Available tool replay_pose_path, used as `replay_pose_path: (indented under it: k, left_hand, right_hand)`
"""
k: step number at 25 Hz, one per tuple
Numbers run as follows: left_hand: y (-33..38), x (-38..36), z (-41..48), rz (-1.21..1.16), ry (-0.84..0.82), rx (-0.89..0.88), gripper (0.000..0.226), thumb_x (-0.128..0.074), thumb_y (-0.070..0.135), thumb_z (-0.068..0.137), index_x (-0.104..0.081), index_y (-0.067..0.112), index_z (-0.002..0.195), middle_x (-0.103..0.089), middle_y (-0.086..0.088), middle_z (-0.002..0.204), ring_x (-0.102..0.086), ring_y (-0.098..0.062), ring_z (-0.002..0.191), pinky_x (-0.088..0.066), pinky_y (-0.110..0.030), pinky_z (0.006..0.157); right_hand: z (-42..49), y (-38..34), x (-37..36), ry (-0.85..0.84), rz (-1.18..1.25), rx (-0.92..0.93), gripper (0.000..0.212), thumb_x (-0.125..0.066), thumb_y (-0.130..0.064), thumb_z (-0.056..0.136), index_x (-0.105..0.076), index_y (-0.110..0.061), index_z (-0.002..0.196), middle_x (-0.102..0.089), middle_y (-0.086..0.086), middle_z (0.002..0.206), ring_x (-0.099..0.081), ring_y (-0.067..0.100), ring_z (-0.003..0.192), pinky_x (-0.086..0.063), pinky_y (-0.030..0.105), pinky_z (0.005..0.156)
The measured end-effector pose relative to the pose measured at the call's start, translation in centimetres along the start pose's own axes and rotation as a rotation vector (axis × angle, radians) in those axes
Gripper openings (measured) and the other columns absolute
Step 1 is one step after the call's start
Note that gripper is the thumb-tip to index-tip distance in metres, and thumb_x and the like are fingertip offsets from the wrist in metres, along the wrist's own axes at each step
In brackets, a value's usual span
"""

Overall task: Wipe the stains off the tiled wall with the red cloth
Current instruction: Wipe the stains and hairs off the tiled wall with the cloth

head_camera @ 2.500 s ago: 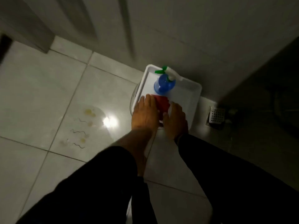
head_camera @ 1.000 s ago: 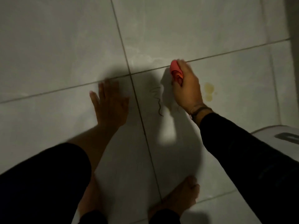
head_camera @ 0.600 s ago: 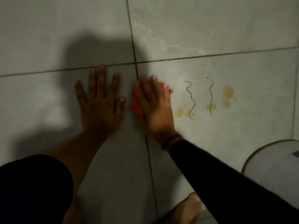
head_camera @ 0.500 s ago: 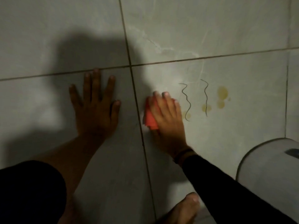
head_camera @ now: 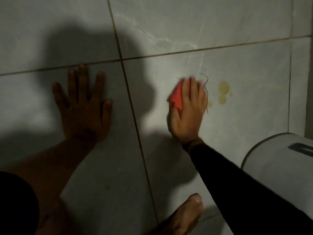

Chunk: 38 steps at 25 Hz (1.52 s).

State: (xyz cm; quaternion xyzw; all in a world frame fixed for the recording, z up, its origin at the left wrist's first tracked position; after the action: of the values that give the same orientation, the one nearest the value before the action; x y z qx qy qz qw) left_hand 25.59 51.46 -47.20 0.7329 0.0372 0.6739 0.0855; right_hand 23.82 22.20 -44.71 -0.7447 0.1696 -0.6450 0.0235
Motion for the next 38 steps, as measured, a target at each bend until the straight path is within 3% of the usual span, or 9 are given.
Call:
replay_pose_path:
  k: [5, 9, 15, 18, 22, 27, 33, 36, 38]
  left_hand:
    - [-0.2, 0.4, -0.4, -0.032, -0.014, 0.017, 0.073, -0.024, 0.056, 0.109, -0.011, 0.034, 0.178, -0.007, -0.014, 0.187, -0.007, -0.040, 0.173, -0.002, -0.069, 0.132]
    - [0.0, 0.2, -0.2, -0.028, -0.030, 0.008, 0.074, -0.024, 0.057, 0.109, -0.013, 0.033, 0.178, -0.004, -0.013, 0.187, -0.004, -0.039, 0.173, 0.001, -0.068, 0.132]
    - [-0.4, 0.1, -0.2, -0.060, -0.075, 0.024, 0.077, -0.024, 0.057, 0.108, -0.010, 0.032, 0.179, 0.001, -0.011, 0.188, 0.000, -0.036, 0.174, 0.003, -0.068, 0.132]
    - [-0.2, -0.2, 0.0, -0.086, -0.067, -0.015, 0.076, -0.022, 0.059, 0.108, 0.001, 0.039, 0.177, 0.010, 0.000, 0.187, 0.010, -0.027, 0.174, -0.002, -0.074, 0.132]
    - [-0.3, -0.3, -0.4, -0.175, -0.064, -0.028, 0.075, -0.026, 0.057, 0.108, -0.005, 0.038, 0.178, 0.013, 0.001, 0.186, 0.023, -0.015, 0.170, -0.013, -0.082, 0.126]
    - [-0.7, -1.0, -0.4, -0.159, -0.037, -0.061, 0.075, -0.029, 0.052, 0.110, -0.009, 0.031, 0.179, 0.013, -0.004, 0.187, 0.015, -0.027, 0.173, -0.017, -0.080, 0.127]
    - [-2.4, -3.2, -0.5, -0.146, -0.061, -0.018, 0.077, -0.029, 0.055, 0.107, -0.011, 0.031, 0.179, 0.007, -0.008, 0.188, 0.004, -0.038, 0.174, -0.018, -0.078, 0.128]
    - [-2.5, -3.6, -0.4, -0.148, -0.102, 0.010, 0.079, -0.028, 0.058, 0.106, -0.009, 0.034, 0.178, 0.009, -0.005, 0.188, 0.005, -0.036, 0.174, -0.018, -0.078, 0.128]
    - [-2.3, -3.4, -0.3, -0.154, -0.103, -0.014, 0.078, -0.028, 0.057, 0.107, -0.009, 0.034, 0.179, 0.009, -0.006, 0.188, 0.008, -0.035, 0.174, -0.017, -0.080, 0.127]
  right_hand:
    - [-7.4, 0.4, 0.1, -0.154, -0.013, 0.121, 0.083, -0.048, -0.046, 0.097, -0.021, -0.014, 0.168, -0.019, 0.014, 0.178, -0.011, 0.041, 0.166, -0.015, 0.067, 0.131]
    - [3.4, 2.5, 2.3, 0.046, 0.055, -0.142, 0.084, -0.051, -0.035, 0.089, -0.032, -0.007, 0.166, -0.027, 0.019, 0.176, -0.018, 0.046, 0.163, -0.018, 0.065, 0.129]
    - [-2.8, 2.6, 2.2, -0.121, 0.048, 0.016, 0.086, -0.055, -0.028, 0.090, -0.024, -0.011, 0.169, -0.018, 0.013, 0.179, -0.007, 0.038, 0.167, -0.012, 0.063, 0.131]
    - [4.2, 4.8, 3.0, 0.015, 0.062, -0.119, 0.086, -0.054, -0.027, 0.086, -0.030, -0.008, 0.166, -0.026, 0.018, 0.176, -0.016, 0.045, 0.164, -0.016, 0.067, 0.129]
    - [0.4, 2.1, 1.3, -0.033, 0.035, 0.026, 0.089, -0.049, -0.037, 0.087, -0.020, -0.016, 0.169, -0.018, 0.010, 0.179, -0.009, 0.036, 0.167, -0.011, 0.059, 0.133]
    - [3.1, 12.7, 5.3, 0.087, 0.138, -0.379, 0.084, -0.045, -0.035, 0.089, -0.030, -0.001, 0.165, -0.025, 0.021, 0.176, -0.014, 0.049, 0.164, -0.016, 0.066, 0.130]
    - [-6.1, 8.4, 3.3, -0.060, 0.131, -0.193, 0.083, -0.044, -0.034, 0.092, -0.022, -0.011, 0.169, -0.013, 0.011, 0.180, -0.002, 0.035, 0.168, -0.006, 0.061, 0.134]
    - [0.5, 13.6, 5.4, 0.091, 0.160, -0.462, 0.080, -0.046, -0.031, 0.093, -0.029, -0.002, 0.165, -0.023, 0.020, 0.176, -0.012, 0.045, 0.165, -0.015, 0.064, 0.131]
    - [6.5, 11.6, 5.5, 0.146, 0.095, -0.375, 0.082, -0.052, -0.029, 0.090, -0.031, -0.005, 0.166, -0.025, 0.020, 0.176, -0.016, 0.047, 0.164, -0.014, 0.064, 0.132]
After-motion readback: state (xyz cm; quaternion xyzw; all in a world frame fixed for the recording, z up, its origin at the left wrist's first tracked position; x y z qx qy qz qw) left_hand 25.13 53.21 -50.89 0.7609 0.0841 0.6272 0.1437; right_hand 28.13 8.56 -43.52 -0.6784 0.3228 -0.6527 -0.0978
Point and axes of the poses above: each hand's wrist, its own z-axis towards the middle knuckle, its own x-axis out of the back of the hand, y = z × x, the point moved 6 cm from there along z, towards the middle knuckle
